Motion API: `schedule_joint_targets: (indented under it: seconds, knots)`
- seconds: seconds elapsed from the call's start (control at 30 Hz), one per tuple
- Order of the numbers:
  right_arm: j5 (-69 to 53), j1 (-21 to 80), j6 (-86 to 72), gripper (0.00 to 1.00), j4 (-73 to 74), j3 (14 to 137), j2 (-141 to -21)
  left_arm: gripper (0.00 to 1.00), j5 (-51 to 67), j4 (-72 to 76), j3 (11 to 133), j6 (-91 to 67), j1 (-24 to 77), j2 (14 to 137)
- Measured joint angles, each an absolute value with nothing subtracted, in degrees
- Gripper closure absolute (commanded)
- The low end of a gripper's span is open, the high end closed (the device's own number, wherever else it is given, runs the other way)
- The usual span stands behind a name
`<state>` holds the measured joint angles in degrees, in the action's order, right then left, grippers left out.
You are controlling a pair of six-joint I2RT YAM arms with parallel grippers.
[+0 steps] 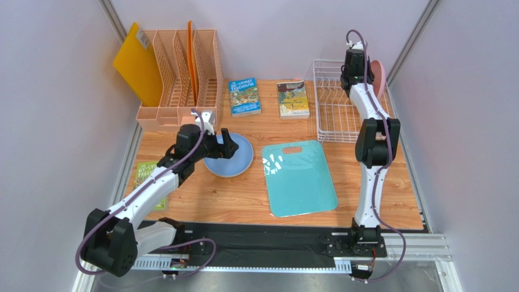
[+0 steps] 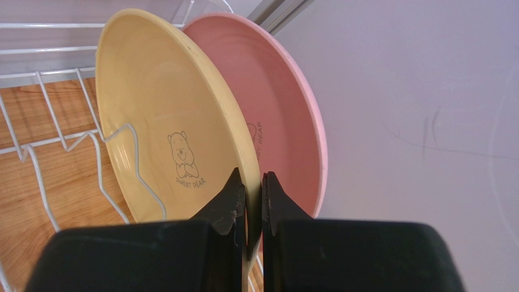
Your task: Unload the plates from the dish rack
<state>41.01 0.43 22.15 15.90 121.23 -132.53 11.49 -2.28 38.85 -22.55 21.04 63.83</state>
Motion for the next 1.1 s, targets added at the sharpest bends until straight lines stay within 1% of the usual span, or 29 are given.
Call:
schedule_joint_targets:
  seconds: [0.17, 0.3, 0.47, 0.67, 0.73, 0.87, 1.1]
  knots:
    - [44.9, 1.8, 24.4, 1.0, 11.2, 115.6, -129.4, 0.01, 11.2, -1.3, 39.3, -22.5, 21.0, 65.0]
    - [47.9, 3.1, 27.4, 1.0, 8.4, 113.5, -126.0, 0.01, 11.4, -1.0, 40.9, -22.5, 21.3, 66.3]
    - [50.9, 4.2, 30.5, 1.0, 3.7, 109.6, -119.5, 0.01, 12.2, 0.2, 43.1, -22.6, 21.8, 68.2]
    - [51.5, 6.3, 26.6, 0.99, 6.2, 105.1, -110.0, 0.01, 14.5, 2.1, 46.2, -22.8, 22.3, 71.0]
    - [50.6, 7.7, 22.2, 1.0, 11.0, 104.0, -106.1, 0.01, 15.3, 2.7, 46.7, -23.1, 22.4, 71.4]
    - [44.0, 10.4, 11.1, 0.99, 19.8, 100.4, -96.9, 0.01, 17.3, 4.5, 47.4, -24.3, 22.6, 72.3]
    - [32.4, 16.1, -1.3, 0.99, 25.8, 83.2, -80.2, 0.01, 20.0, 9.4, 47.5, -27.2, 24.0, 72.6]
